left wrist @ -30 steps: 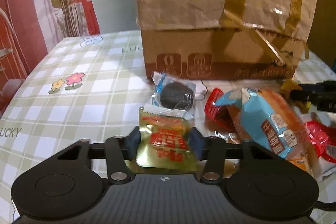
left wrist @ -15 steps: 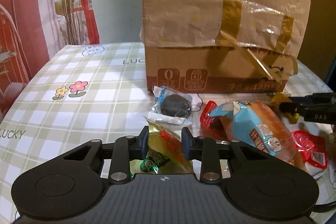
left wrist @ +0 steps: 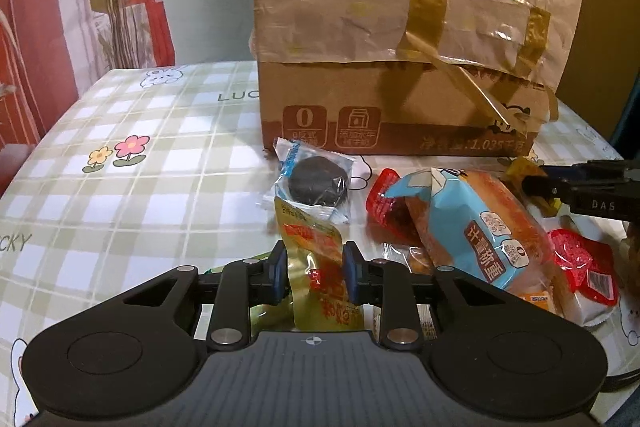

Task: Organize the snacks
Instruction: 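Close left tool on gold-green packet while right tool holds yellow packet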

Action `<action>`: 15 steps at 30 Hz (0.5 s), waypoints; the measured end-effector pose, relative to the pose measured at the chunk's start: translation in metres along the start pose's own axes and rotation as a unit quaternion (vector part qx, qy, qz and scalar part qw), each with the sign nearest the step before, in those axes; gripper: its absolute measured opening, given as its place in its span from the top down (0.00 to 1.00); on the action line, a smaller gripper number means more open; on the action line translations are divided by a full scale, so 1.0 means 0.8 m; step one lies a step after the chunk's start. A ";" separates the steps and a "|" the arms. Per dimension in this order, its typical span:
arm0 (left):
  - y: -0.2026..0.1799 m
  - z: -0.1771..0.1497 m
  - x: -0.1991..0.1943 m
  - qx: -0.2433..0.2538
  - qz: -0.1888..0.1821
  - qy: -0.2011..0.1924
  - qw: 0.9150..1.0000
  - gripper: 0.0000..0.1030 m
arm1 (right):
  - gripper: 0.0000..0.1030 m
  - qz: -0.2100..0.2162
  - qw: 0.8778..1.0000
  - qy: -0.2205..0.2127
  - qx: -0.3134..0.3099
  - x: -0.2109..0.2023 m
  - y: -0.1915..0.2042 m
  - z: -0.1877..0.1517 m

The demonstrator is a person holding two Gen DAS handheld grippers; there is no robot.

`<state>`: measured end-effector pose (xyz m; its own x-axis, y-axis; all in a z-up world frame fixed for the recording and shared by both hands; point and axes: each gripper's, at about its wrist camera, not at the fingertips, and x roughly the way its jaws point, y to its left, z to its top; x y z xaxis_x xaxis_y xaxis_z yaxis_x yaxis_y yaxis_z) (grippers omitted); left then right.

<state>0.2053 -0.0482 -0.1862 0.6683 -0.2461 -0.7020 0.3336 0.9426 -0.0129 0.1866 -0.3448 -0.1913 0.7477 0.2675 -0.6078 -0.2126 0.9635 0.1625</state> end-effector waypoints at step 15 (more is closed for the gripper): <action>-0.014 -0.002 -0.004 0.035 -0.014 -0.002 0.999 0.73 | 0.66 0.001 1.000 0.000 0.001 -0.001 -0.001 0.000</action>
<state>0.1983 -0.0579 -0.1853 0.6611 -0.2724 -0.6991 0.3972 0.9176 0.0181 0.1865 -0.3456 -0.1911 0.7475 0.2701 -0.6068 -0.2140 0.9628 0.1650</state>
